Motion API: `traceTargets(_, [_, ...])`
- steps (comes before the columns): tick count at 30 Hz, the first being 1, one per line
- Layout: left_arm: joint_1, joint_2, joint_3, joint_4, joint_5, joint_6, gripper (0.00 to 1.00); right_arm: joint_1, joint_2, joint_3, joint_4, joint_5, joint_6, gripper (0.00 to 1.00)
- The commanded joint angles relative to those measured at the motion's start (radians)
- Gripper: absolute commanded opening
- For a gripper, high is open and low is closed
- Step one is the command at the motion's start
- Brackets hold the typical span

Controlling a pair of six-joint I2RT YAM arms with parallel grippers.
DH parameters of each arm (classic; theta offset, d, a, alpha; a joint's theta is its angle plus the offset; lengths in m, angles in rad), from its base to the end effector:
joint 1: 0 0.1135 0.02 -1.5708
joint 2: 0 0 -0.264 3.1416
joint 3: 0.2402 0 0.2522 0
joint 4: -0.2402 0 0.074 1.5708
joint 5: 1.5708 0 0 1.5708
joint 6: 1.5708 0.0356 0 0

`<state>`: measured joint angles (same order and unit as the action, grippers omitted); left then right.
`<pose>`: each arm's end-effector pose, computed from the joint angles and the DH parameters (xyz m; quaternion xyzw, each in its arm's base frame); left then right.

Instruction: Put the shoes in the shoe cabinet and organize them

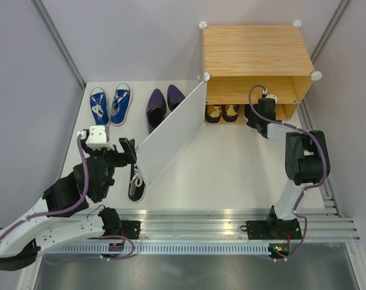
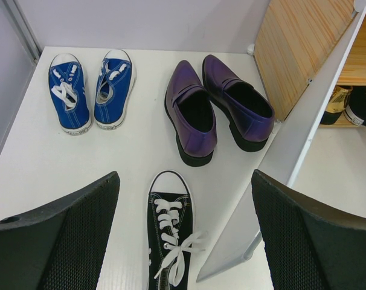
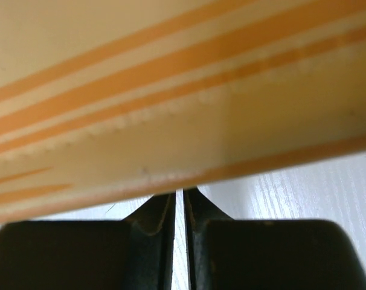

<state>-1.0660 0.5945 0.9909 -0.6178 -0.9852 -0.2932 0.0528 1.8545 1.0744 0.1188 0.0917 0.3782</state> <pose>0.0721 -0.0692 0.3907 -0.0143 0.7486 -0.0587 0.6602 0.3962 0.0177 0.1701 0.1652 0.8823 0.0536 0.4374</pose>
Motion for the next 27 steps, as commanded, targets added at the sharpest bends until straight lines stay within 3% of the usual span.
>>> traceTargets(1, [0.006, 0.01, -0.005, 0.033, 0.008, 0.034, 0.91, -0.011, -0.027, 0.018, 0.051, -0.023, 0.004, 0.13])
traceTargets(10, [0.006, -0.016, -0.006, 0.033, -0.02, 0.019, 0.91, -0.008, -0.254, -0.186, 0.051, -0.125, 0.044, 0.46])
traceTargets(18, [0.006, -0.065, -0.026, 0.046, -0.188, -0.003, 0.9, 0.009, -0.555, -0.379, 0.009, -0.236, 0.065, 0.55])
traceTargets(27, [0.044, 0.06, 0.042, -0.206, -0.313, -0.218, 0.92, 0.01, -0.839, -0.533, -0.074, -0.329, 0.068, 0.59])
